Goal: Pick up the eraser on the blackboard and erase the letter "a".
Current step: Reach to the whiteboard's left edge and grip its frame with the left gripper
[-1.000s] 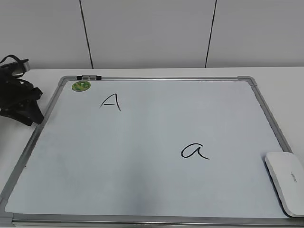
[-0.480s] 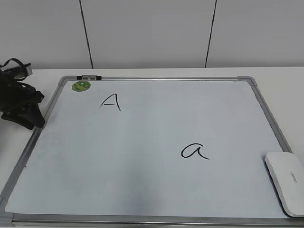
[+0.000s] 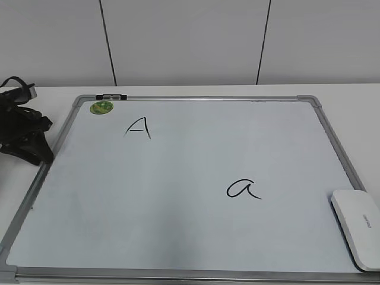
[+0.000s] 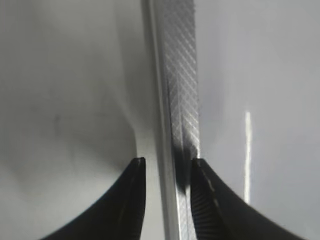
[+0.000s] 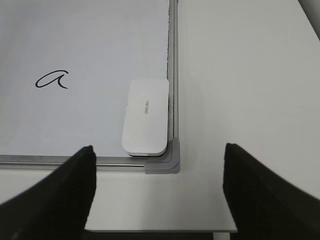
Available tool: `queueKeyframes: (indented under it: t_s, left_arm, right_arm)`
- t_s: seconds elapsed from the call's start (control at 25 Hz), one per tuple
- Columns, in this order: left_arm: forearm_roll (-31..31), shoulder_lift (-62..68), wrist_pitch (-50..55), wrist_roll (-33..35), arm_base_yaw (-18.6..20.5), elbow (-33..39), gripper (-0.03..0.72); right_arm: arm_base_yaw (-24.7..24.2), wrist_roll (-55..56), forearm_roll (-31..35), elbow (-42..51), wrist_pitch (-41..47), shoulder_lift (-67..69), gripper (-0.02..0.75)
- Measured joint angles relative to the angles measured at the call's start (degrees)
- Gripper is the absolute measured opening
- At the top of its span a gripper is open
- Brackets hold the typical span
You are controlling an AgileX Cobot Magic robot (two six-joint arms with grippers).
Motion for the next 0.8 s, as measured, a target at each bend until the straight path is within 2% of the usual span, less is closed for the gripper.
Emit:
queueKeyframes:
  t_s: [0.52, 0.8]
  left_arm:
    - [-0.88, 0.83, 0.96, 0.00, 0.10, -0.41, 0.193]
    - [-1.49, 0.83, 1.23, 0.00, 0.10, -0.41, 0.066]
  right_arm:
    - [0.00, 0.00, 0.00, 0.00, 0.00, 0.00, 0.587]
    - [0.00, 0.00, 0.00, 0.00, 0.00, 0.00, 0.587]
